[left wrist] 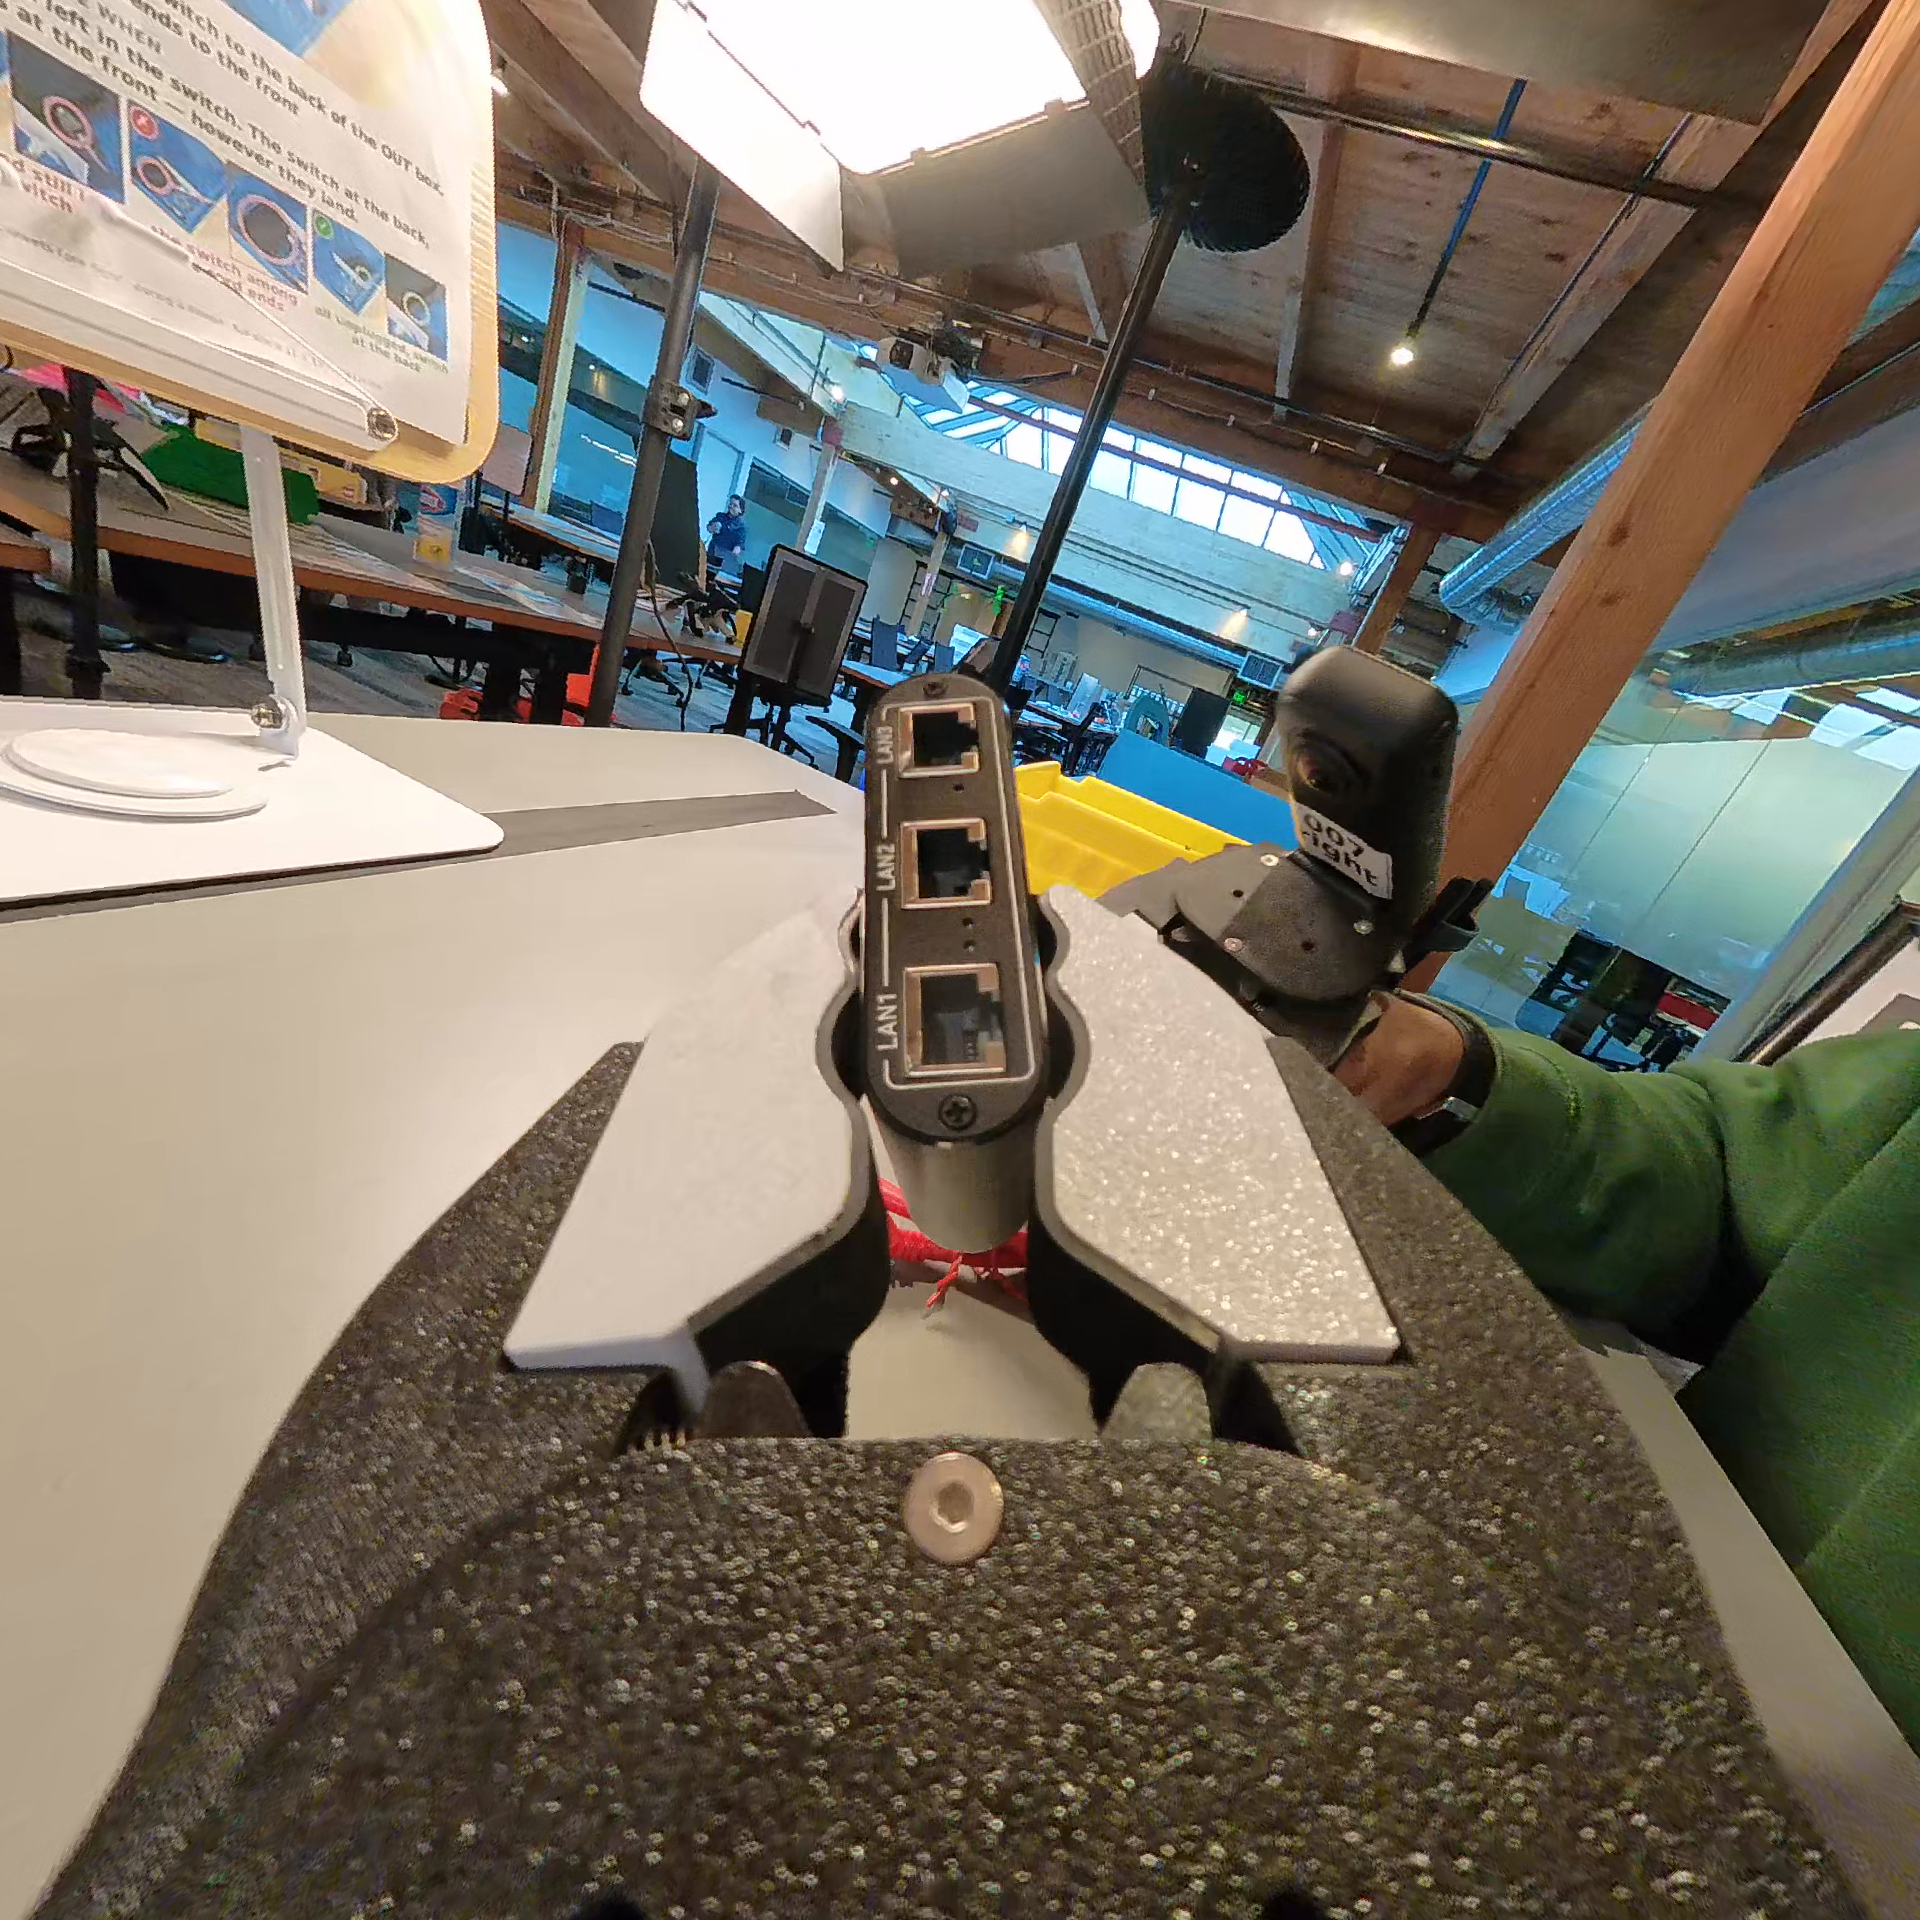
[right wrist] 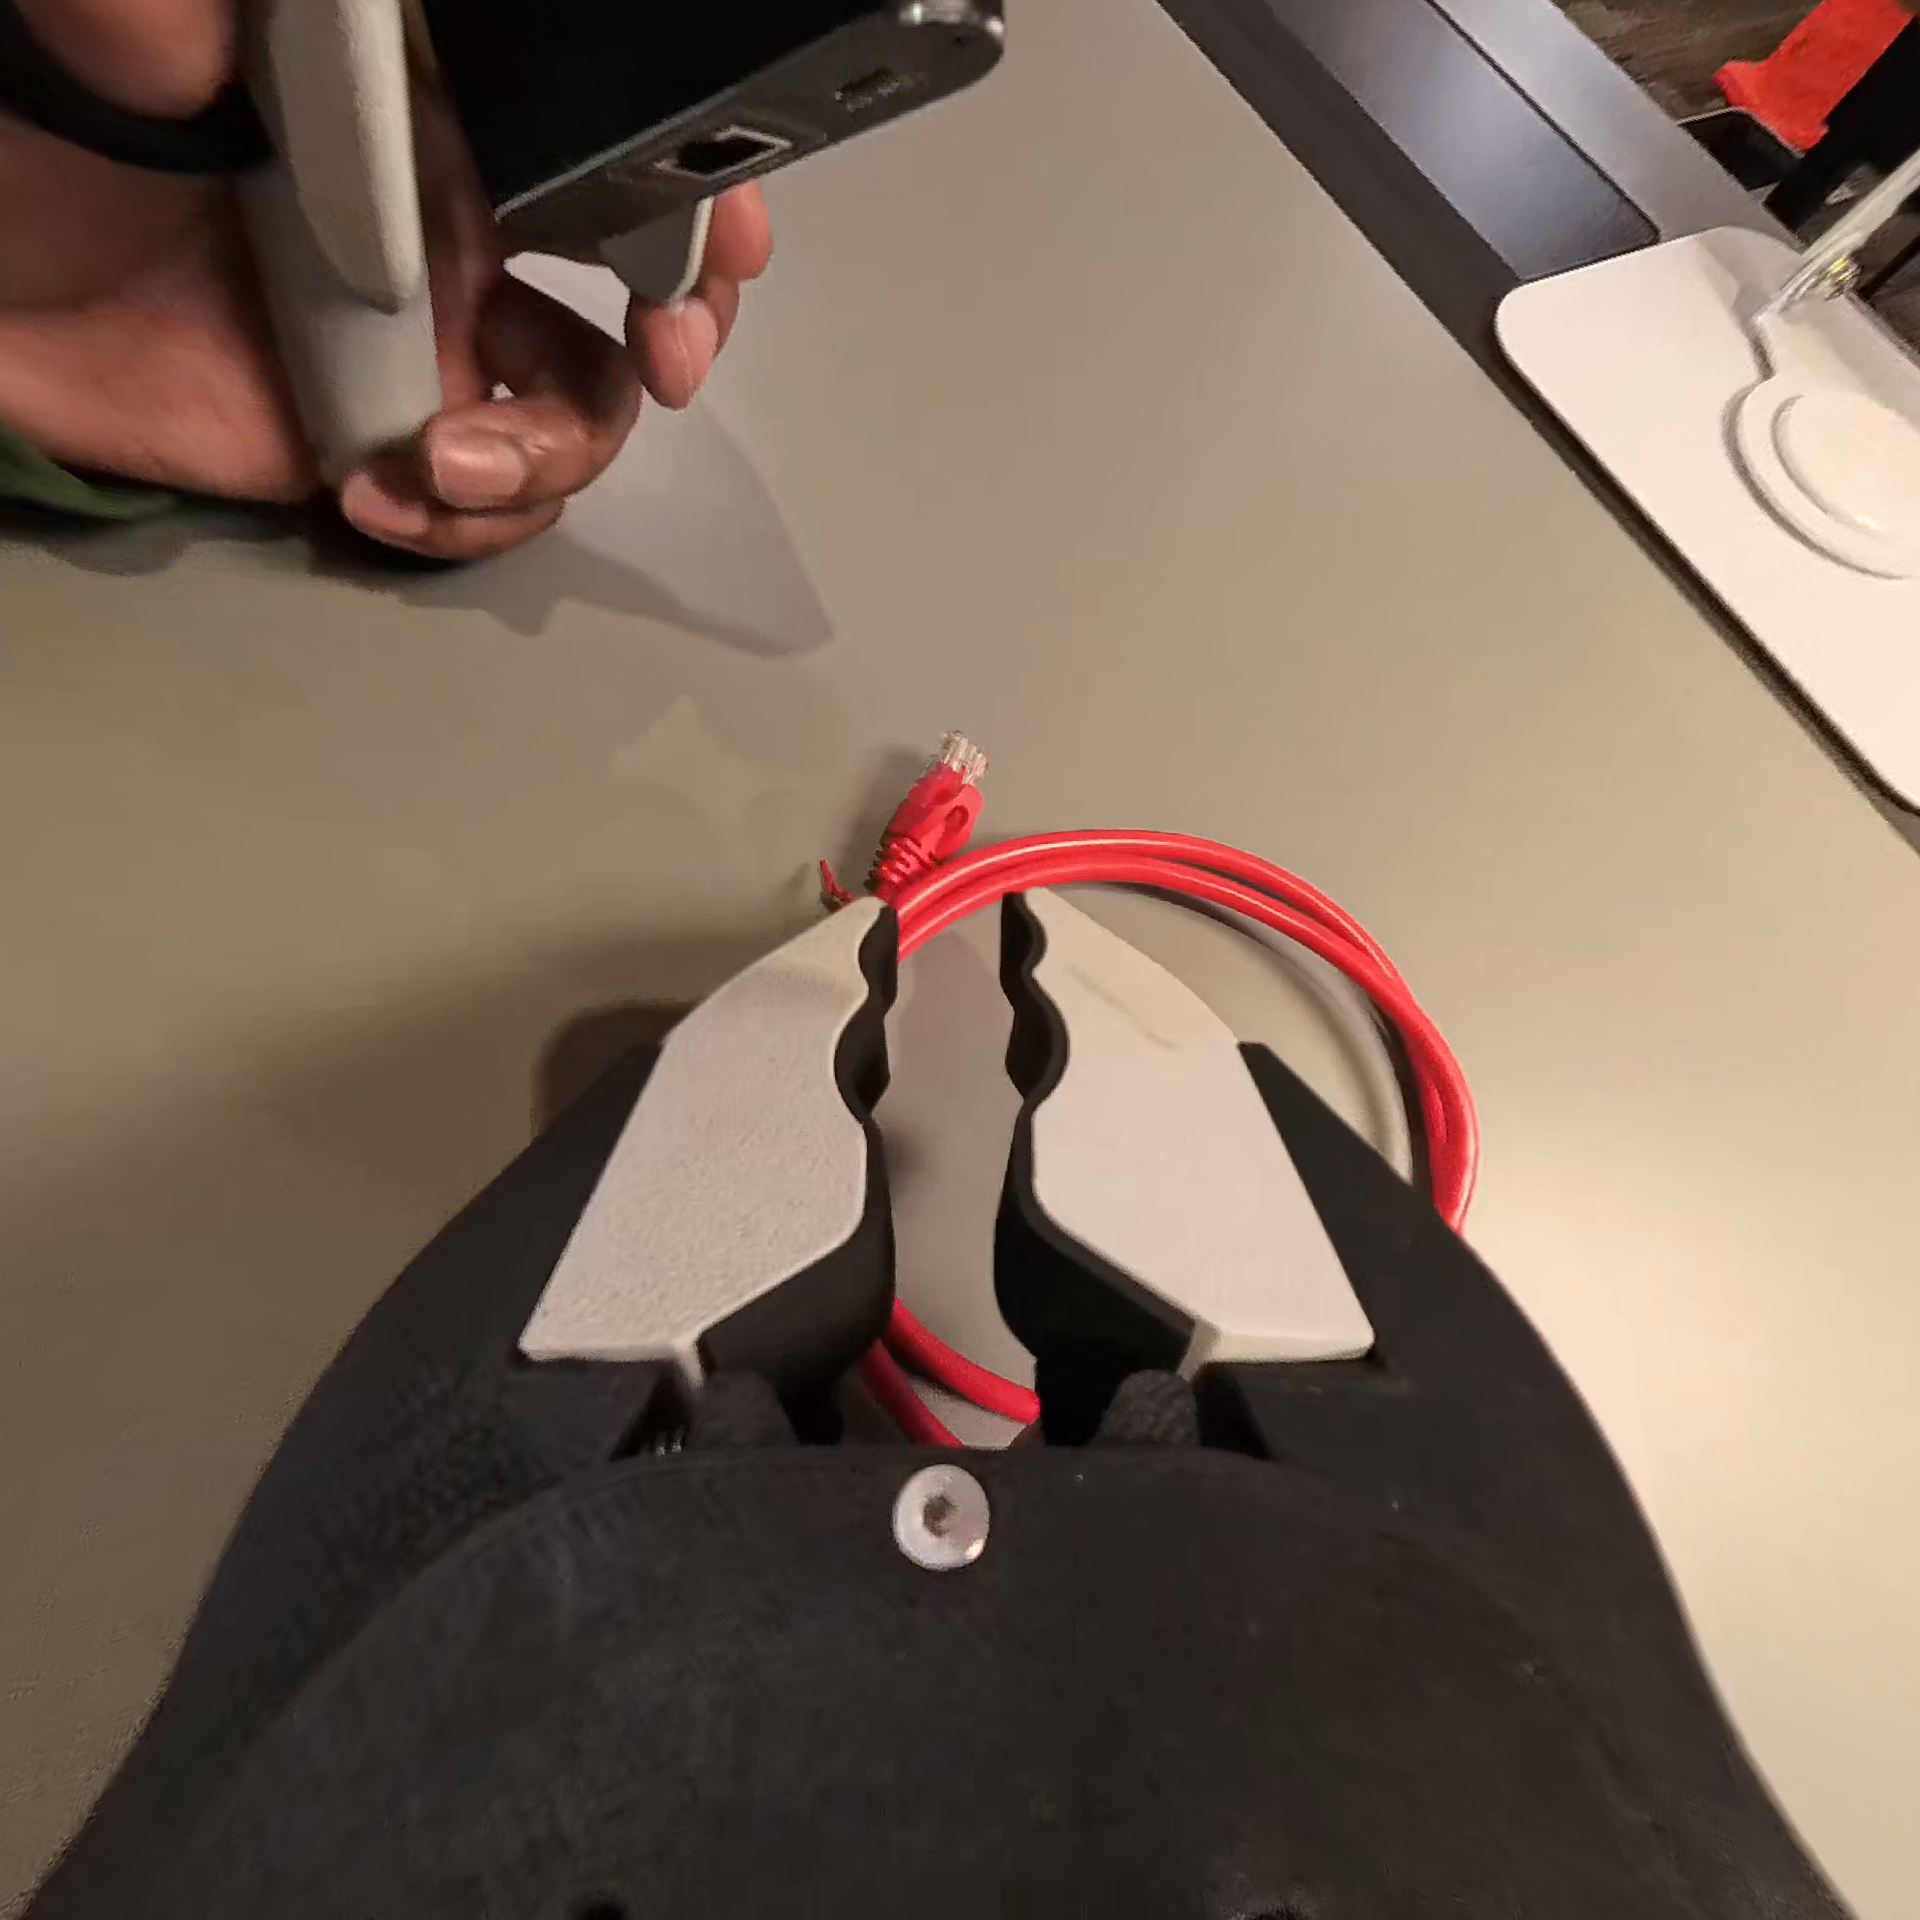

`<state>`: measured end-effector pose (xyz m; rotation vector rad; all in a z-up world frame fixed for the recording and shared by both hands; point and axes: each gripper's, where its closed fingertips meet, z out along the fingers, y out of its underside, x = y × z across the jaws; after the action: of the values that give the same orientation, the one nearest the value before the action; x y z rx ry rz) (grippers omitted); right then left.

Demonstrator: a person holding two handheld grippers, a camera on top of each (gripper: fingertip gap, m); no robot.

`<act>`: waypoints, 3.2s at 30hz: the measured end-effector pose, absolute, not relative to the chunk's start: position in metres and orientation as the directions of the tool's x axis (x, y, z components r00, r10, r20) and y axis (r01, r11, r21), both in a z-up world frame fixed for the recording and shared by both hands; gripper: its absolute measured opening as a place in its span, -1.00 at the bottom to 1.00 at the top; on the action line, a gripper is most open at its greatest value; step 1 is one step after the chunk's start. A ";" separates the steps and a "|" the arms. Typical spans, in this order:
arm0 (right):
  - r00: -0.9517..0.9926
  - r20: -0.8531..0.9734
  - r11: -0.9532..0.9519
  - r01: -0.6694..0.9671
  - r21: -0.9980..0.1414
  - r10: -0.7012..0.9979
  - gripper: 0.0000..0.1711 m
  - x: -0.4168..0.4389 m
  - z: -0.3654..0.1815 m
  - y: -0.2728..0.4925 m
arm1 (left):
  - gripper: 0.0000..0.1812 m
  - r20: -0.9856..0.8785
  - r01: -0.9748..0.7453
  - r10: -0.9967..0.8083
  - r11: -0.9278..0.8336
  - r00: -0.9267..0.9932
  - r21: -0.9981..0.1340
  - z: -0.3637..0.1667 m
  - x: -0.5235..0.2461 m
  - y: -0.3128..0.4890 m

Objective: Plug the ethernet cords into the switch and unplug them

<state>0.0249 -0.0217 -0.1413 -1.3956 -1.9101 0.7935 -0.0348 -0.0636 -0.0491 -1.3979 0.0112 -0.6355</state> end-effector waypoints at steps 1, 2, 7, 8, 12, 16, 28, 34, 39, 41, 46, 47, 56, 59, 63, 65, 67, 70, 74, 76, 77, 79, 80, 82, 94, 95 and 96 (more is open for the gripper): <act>-0.238 0.143 0.258 0.579 -0.773 0.961 -0.77 0.025 -0.142 -0.022 | -0.71 0.359 0.408 -0.415 0.032 0.836 -0.913 -0.050 -0.035 -0.063; -0.241 0.136 0.255 0.579 -0.775 0.961 -0.77 0.026 -0.142 -0.023 | -0.71 0.361 0.406 -0.408 0.028 0.839 -0.913 -0.050 -0.036 -0.063; -0.252 0.137 0.263 0.585 -0.767 0.958 -0.75 0.027 -0.144 -0.023 | -0.70 0.327 0.324 -0.325 -0.065 0.888 -0.944 -0.064 -0.042 -0.058; -0.260 0.137 0.269 0.587 -0.764 0.956 -0.75 0.027 -0.145 -0.025 | -0.70 0.304 0.291 -0.304 -0.086 0.903 -0.953 -0.068 -0.043 -0.057; -0.284 0.121 0.273 0.594 -0.756 0.951 -0.73 0.028 -0.148 -0.031 | -0.70 0.223 0.188 -0.245 -0.159 0.944 -0.969 -0.080 -0.046 -0.055; -0.301 0.057 0.234 0.593 -0.771 0.952 -0.71 0.028 -0.146 -0.039 | -0.70 0.202 0.161 -0.231 -0.183 0.952 -0.970 -0.084 -0.046 -0.054; -0.194 0.005 0.148 0.733 -0.663 0.981 -0.49 0.030 -0.178 -0.038 | -0.70 0.120 0.072 -0.225 -0.208 0.967 -0.976 -0.089 -0.038 -0.052; -0.233 0.085 0.233 0.735 -0.637 0.969 -0.81 0.037 -0.176 -0.033 | -0.70 0.036 -0.018 -0.236 -0.224 0.971 -0.975 -0.093 -0.029 -0.051; -0.175 0.201 0.266 0.687 -0.677 0.964 -0.85 0.047 -0.154 -0.009 | -0.70 -0.022 -0.079 -0.233 -0.235 0.972 -0.969 -0.097 -0.027 -0.052; -0.129 0.226 0.254 0.652 -0.714 0.966 -0.86 0.055 -0.139 0.002 | -0.70 -0.029 -0.085 -0.234 -0.232 0.972 -0.969 -0.097 -0.027 -0.052; 0.044 0.304 0.227 0.567 -0.792 0.952 -0.86 0.095 -0.094 0.037 | -0.70 -0.023 -0.082 -0.229 -0.252 0.973 -0.964 -0.100 -0.028 -0.052; 0.085 0.310 0.215 0.549 -0.808 0.947 -0.86 0.107 -0.083 0.047 | -0.70 -0.019 -0.078 -0.230 -0.253 0.973 -0.964 -0.099 -0.029 -0.052; 0.436 0.356 0.089 0.523 -0.848 0.826 -0.86 0.267 0.017 0.136 | -0.70 0.003 -0.053 -0.216 -0.252 0.976 -0.966 -0.098 -0.033 -0.052; 0.536 0.341 0.011 0.525 -0.851 0.772 -0.86 0.316 0.016 0.156 | -0.70 -0.001 -0.058 -0.217 -0.255 0.976 -0.965 -0.099 -0.032 -0.051; 0.638 0.162 -0.217 0.474 -0.854 0.753 -0.85 0.350 -0.037 0.177 | -0.70 -0.014 -0.072 -0.218 -0.259 0.976 -0.963 -0.100 -0.031 -0.051; 0.683 0.087 -0.315 0.441 -0.840 0.726 -0.84 0.362 -0.065 0.185 | -0.70 -0.018 -0.075 -0.216 -0.259 0.976 -0.963 -0.100 -0.031 -0.051; 0.709 0.033 -0.355 0.391 -0.849 0.704 -0.82 0.367 -0.073 0.188 | -0.70 -0.018 -0.073 -0.212 -0.255 0.977 -0.964 -0.100 -0.032 -0.051; 0.711 0.071 -0.295 0.378 -0.878 0.699 -0.72 0.365 -0.055 0.185 | -0.70 -0.015 -0.068 -0.209 -0.248 0.978 -0.966 -0.098 -0.032 -0.052; 0.653 0.230 -0.136 0.459 -0.878 0.721 -0.69 0.349 -0.022 0.171 | -0.70 -0.001 -0.056 -0.215 -0.246 0.977 -0.968 -0.098 -0.032 -0.052; 0.584 0.286 -0.026 0.467 -0.884 0.760 -0.68 0.322 -0.009 0.155 | -0.70 0.053 -0.006 -0.229 -0.246 0.972 -0.969 -0.096 -0.030 -0.052; 0.538 0.302 0.025 0.462 -0.887 0.787 -0.68 0.304 -0.008 0.145 | -0.70 0.103 0.042 -0.243 -0.244 0.965 -0.969 -0.094 -0.027 -0.052; 0.421 0.302 0.106 0.429 -0.897 0.856 -0.67 0.258 -0.015 0.120 | -0.70 0.244 0.176 -0.284 -0.243 0.927 -0.954 -0.089 -0.019 -0.053; 0.351 0.287 0.130 0.408 -0.904 0.891 -0.66 0.232 -0.023 0.105 | -0.70 0.322 0.250 -0.309 -0.249 0.895 -0.935 -0.087 -0.015 -0.053; 0.194 0.246 0.162 0.369 -0.915 0.950 -0.61 0.180 -0.047 0.072 | -0.70 0.455 0.374 -0.351 -0.277 0.818 -0.885 -0.087 -0.007 -0.054; -0.275 0.484 0.533 0.143 -0.834 0.831 -0.16 0.003 -0.101 -0.070 | -0.70 0.687 0.666 -0.409 -0.221 0.600 -0.713 -0.070 -0.024 -0.058; -0.274 0.525 0.570 0.119 -0.813 0.806 -0.13 -0.004 -0.101 -0.075 | -0.70 0.704 0.693 -0.414 -0.208 0.577 -0.690 -0.067 -0.026 -0.059; -0.267 0.559 0.599 0.101 -0.794 0.785 -0.10 -0.010 -0.102 -0.079 | -0.70 0.719 0.717 -0.417 -0.197 0.556 -0.669 -0.066 -0.028 -0.059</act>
<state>-0.0098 -0.0792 -0.1022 -0.7310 -1.7373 0.7838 -0.0282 -0.0588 -0.0659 -1.4361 -0.2753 -1.0469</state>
